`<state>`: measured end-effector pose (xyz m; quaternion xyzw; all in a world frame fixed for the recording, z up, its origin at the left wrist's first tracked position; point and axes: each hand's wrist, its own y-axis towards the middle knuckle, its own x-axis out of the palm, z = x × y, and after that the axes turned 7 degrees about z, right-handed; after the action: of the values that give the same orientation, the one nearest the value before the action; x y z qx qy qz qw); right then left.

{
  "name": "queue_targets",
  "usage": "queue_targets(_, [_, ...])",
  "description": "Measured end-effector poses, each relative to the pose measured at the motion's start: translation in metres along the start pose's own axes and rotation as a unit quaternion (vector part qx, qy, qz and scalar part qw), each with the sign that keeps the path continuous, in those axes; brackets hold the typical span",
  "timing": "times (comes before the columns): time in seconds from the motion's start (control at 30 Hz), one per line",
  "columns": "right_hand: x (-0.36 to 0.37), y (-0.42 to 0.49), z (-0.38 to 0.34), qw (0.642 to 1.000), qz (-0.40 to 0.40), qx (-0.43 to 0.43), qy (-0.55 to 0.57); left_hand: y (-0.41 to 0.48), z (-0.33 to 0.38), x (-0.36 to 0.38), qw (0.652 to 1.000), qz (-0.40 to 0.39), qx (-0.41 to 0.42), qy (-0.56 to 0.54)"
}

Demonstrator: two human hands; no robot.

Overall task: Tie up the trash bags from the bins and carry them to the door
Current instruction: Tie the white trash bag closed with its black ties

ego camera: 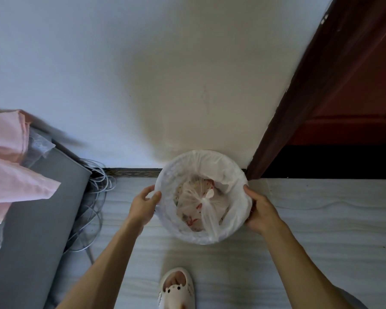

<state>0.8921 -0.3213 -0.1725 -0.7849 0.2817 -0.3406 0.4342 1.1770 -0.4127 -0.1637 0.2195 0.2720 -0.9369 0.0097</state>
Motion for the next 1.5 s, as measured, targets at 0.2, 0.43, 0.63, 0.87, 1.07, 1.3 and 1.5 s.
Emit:
queue_targets(0.2, [0.006,-0.004,0.004,0.969,0.118,-0.184,-0.114,0.002,-0.006,0.006,0.999,0.022,0.020,0.045])
queue_targets(0.43, [0.016,-0.005,0.022,0.731,0.268,-0.450,-0.438,0.002,-0.013,0.013,0.987,0.077,0.056,0.129])
queue_targets(0.63, [0.027,-0.010,-0.003,0.776,0.190,-0.312,-0.514,0.003,-0.014,0.013,0.976,0.096,0.087,0.176])
queue_targets(0.87, [0.026,-0.019,-0.006,0.893,0.085,-0.272,-0.348,0.008,-0.015,0.009,0.989,0.055,0.060,0.126])
queue_targets(1.07, [0.026,-0.010,-0.050,0.921,0.076,-0.167,-0.345,0.012,-0.002,0.021,0.994,0.056,0.044,0.080])
queue_targets(1.3, [0.068,0.010,-0.069,0.888,0.137,-0.219,-0.380,0.038,0.025,0.028,0.919,0.084,0.158,0.352])
queue_targets(1.5, [0.094,0.001,-0.026,0.874,0.021,-0.281,-0.397,0.026,0.025,0.044,0.878,0.106,0.195,0.424])
